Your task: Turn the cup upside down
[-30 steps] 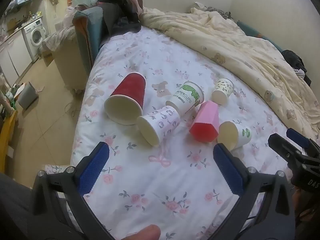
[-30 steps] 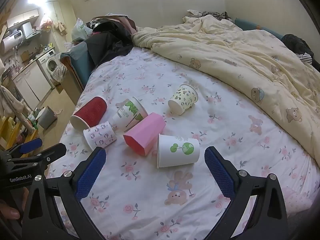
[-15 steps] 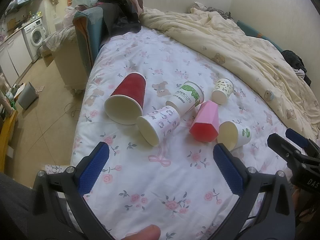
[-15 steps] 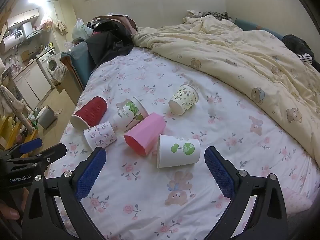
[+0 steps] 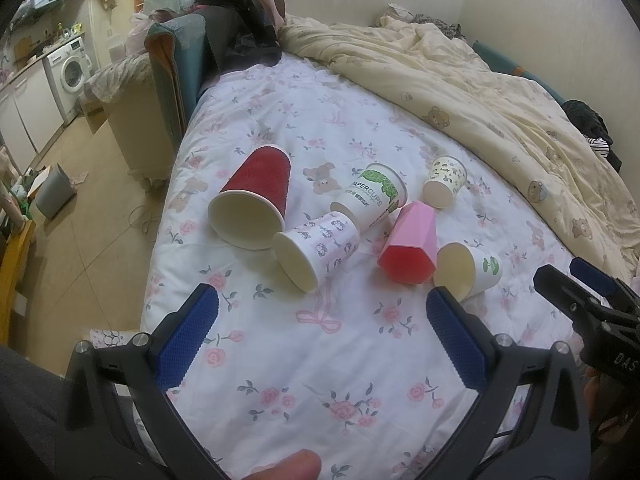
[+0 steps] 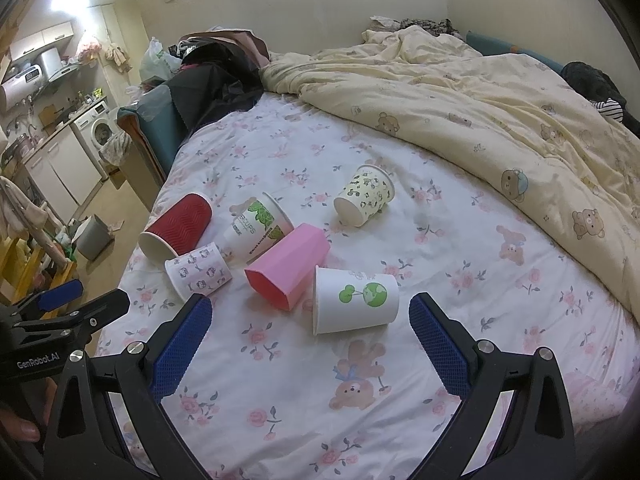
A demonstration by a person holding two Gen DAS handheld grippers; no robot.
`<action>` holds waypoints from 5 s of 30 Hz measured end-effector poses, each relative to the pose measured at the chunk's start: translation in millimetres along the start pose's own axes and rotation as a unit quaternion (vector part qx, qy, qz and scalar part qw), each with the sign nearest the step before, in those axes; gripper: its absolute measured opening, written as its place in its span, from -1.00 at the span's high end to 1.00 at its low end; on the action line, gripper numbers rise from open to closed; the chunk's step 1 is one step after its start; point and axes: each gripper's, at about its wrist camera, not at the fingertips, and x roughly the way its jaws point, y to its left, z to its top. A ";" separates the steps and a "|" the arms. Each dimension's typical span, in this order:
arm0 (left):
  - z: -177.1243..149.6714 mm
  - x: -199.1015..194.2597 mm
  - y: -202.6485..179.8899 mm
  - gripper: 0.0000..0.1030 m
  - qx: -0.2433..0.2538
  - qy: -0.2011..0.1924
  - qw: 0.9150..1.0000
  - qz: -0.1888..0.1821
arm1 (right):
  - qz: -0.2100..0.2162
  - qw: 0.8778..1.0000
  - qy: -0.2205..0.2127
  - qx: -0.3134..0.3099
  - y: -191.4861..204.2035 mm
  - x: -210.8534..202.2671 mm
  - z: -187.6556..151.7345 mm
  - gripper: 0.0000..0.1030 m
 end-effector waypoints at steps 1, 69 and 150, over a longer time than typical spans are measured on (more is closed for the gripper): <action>0.0 0.0 0.1 -0.99 0.000 0.000 1.000 0.000 | 0.000 1.000 0.001 -0.001 -0.2 0.2 0.1 -0.97; 68.6 23.4 35.0 -0.99 0.006 0.075 0.997 0.032 | 0.014 1.000 0.002 0.004 0.6 18.9 39.9 -0.97; -10.6 110.7 -46.7 -0.36 -0.088 0.334 0.937 -0.054 | 0.027 0.992 0.049 0.110 -55.9 3.9 9.2 -0.97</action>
